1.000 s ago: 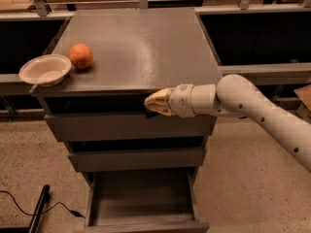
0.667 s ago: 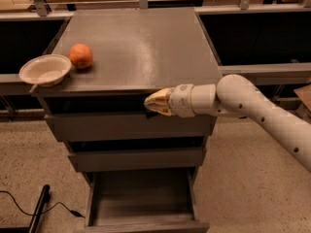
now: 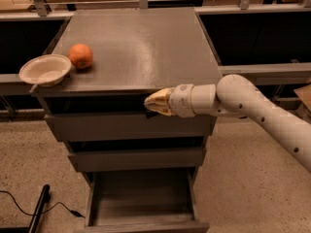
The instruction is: Pick rxbar blueberry from bottom drawer and place on counter
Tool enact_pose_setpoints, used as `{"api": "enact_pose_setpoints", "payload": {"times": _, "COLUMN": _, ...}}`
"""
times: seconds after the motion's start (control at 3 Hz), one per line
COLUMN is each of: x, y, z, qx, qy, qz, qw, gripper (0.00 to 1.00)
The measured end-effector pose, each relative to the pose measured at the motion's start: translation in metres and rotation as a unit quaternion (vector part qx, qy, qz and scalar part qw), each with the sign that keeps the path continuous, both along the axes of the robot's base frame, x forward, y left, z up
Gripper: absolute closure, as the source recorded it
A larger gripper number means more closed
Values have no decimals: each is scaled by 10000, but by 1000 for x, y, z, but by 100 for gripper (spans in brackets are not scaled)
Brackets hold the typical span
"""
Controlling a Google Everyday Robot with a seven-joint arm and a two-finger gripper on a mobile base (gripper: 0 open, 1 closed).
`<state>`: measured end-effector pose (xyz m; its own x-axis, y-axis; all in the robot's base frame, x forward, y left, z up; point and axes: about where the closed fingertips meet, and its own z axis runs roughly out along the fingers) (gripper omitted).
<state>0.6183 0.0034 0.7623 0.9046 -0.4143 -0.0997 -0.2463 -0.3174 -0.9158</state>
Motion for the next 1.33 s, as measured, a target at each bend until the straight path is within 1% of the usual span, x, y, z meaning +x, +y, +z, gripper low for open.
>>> {"api": "enact_pose_setpoints", "payload": {"times": 0.33, "x": 0, "y": 0, "z": 0, "qx": 0, "qy": 0, "qz": 0, "qw": 10000, "gripper": 100}}
{"api": "enact_pose_setpoints", "payload": {"times": 0.67, "x": 0, "y": 0, "z": 0, "qx": 0, "qy": 0, "qz": 0, "qw": 10000, "gripper": 84}}
{"api": "enact_pose_setpoints", "payload": {"times": 1.0, "x": 0, "y": 0, "z": 0, "qx": 0, "qy": 0, "qz": 0, "qw": 10000, "gripper": 61}}
{"api": "enact_pose_setpoints", "payload": {"times": 1.33, "x": 0, "y": 0, "z": 0, "qx": -1, "qy": 0, "qz": 0, "qw": 10000, "gripper": 62}}
